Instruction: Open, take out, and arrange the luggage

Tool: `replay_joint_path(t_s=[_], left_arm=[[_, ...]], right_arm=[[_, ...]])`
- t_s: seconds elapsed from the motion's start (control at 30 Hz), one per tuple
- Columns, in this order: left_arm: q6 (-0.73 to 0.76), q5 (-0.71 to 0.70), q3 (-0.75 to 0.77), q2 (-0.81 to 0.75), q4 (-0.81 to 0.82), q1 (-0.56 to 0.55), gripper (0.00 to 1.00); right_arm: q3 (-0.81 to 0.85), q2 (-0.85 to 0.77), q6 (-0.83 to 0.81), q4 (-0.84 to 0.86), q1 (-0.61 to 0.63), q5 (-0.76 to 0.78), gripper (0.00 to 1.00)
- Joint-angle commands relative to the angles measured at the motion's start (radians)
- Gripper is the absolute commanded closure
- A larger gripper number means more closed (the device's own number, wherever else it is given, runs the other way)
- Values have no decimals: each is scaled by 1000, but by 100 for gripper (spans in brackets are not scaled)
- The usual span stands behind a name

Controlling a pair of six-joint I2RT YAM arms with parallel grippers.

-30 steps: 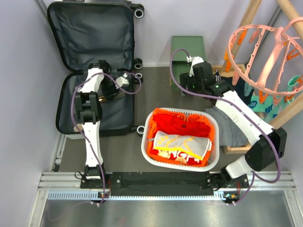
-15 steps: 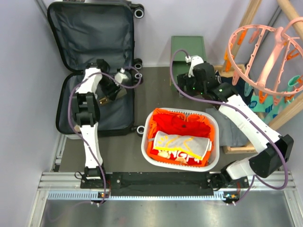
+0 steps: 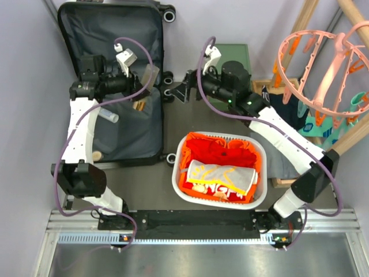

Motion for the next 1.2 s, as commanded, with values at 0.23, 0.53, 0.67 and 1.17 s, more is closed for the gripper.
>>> replay_joint_path(t_s=[0.23, 0.53, 0.67, 1.17], left_arm=[[-231, 300, -12, -22, 123, -16, 100], [-286, 382, -7, -34, 155, -30, 100], [-292, 394, -7, -32, 154, -31, 100], [-182, 188, -10, -23, 52, -30, 34]], right_arm=[[241, 223, 347, 318, 44, -131, 1], [327, 319, 394, 257, 44, -100, 3], [391, 378, 405, 269, 53, -154, 15], [364, 320, 246, 165, 40, -10, 100]])
